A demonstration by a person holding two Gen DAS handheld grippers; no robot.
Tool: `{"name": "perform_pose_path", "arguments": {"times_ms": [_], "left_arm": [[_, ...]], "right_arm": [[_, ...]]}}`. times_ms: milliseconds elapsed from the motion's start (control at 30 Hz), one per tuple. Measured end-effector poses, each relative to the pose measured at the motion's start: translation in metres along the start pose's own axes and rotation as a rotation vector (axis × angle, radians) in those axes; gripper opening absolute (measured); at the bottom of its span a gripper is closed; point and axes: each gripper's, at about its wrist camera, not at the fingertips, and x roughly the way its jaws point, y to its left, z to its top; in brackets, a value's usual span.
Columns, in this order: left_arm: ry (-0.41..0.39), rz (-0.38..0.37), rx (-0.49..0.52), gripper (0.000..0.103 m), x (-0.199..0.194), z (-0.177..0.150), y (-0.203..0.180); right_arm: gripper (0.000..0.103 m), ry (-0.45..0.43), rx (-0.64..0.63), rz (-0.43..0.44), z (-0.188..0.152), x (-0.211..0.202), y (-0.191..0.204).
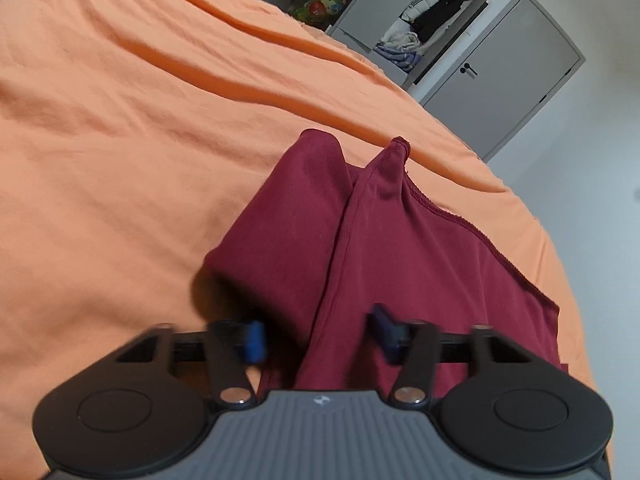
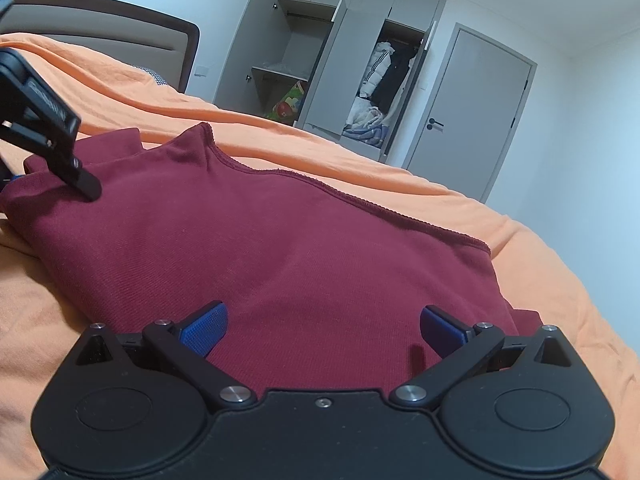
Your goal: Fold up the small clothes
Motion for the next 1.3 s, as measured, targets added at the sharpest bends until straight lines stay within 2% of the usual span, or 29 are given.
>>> {"name": "perform_pose_path", "arguments": {"times_ms": [100,233,367,500,667,833,1033,1167,1300], "left_arm": [[-0.002,-0.003,-0.034,0.028,0.005,0.003,-0.002],[-0.024,0.011,0.023,0.015,0.006,0.002,-0.014],[-0.072,0.009,0.109,0.013,-0.002,0.001,-0.033],[-0.121,-0.030,0.203,0.013,-0.012,0.005,-0.058],[-0.152,-0.071,0.347,0.013,-0.016,0.010,-0.102],[-0.164,-0.166,0.503,0.013,-0.015,0.005,-0.161],[-0.104,-0.306,0.716,0.013,0.006,-0.028,-0.247],[-0.021,-0.344,0.865,0.013,0.038,-0.070,-0.297],[0.096,-0.358,0.961,0.013,0.069,-0.111,-0.322]], "right_arm": [[0.102,0.004,0.001,0.002,0.001,0.000,-0.001],[0.102,0.005,0.000,0.003,0.001,0.000,-0.001],[0.102,0.005,0.014,0.027,0.004,-0.005,-0.007],[0.102,-0.008,0.045,0.044,0.002,-0.014,-0.019],[0.102,-0.027,0.071,0.018,-0.003,-0.033,-0.040],[0.102,-0.024,0.088,-0.057,-0.010,-0.051,-0.064],[0.102,0.008,0.114,-0.184,-0.026,-0.074,-0.098],[0.102,0.060,0.148,-0.266,-0.044,-0.085,-0.119],[0.102,0.115,0.193,-0.323,-0.063,-0.094,-0.131]]}}
